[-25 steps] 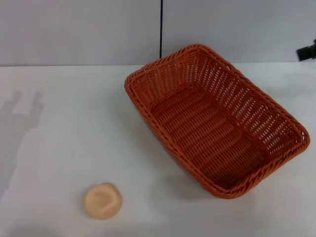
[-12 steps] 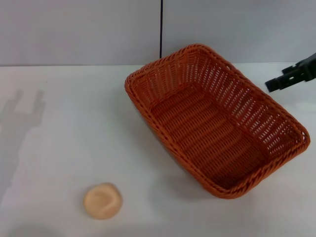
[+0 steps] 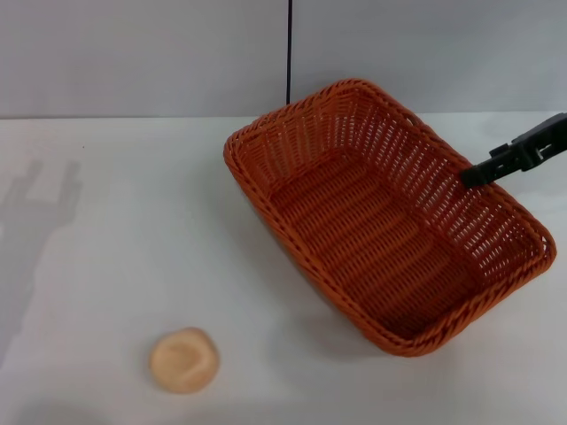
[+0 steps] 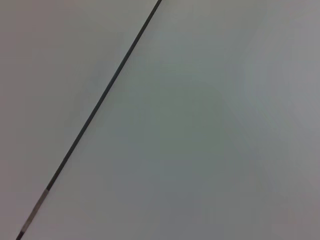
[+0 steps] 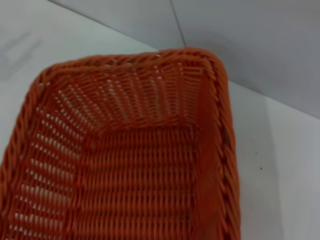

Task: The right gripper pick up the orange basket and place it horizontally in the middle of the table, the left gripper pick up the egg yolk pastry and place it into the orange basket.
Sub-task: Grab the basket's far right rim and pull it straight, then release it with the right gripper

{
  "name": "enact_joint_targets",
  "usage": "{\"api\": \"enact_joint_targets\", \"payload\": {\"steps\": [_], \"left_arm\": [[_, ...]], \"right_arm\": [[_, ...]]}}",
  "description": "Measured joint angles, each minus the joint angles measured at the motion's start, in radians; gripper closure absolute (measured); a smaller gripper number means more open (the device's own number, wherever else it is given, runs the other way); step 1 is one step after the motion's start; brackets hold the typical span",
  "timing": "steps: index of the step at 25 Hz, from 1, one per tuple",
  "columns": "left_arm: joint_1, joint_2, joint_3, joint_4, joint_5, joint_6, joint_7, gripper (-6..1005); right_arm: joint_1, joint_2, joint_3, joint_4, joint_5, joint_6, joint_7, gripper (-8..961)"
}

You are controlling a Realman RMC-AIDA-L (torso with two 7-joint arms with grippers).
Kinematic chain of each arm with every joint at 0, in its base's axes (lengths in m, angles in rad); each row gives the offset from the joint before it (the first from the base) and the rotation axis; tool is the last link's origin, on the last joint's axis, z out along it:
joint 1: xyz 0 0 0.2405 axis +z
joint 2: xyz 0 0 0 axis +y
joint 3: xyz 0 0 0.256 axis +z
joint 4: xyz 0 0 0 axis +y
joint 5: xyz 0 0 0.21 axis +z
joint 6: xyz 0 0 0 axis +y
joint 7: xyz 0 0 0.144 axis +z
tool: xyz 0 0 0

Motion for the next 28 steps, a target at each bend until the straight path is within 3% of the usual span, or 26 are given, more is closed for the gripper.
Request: {"api": "enact_joint_targets", "payload": {"steps": [12, 17, 28], "left_arm": [[-0.013, -0.002, 0.000, -0.002, 0.000, -0.030, 0.000, 406], [-0.014, -0.002, 0.000, -0.002, 0.000, -0.037, -0.001, 406], [-0.017, -0.002, 0.001, -0.002, 0.000, -0.038, -0.006, 406]], "right_arm": [[-0.014, 0.036, -0.001, 0.028, -0.010, 0.041, -0.053, 285], [-0.015, 0.038, -0.001, 0.032, -0.011, 0.041, -0.066, 524], [-0.023, 0.038, 0.004, 0.035, -0.005, 0.035, -0.085, 749]]}}
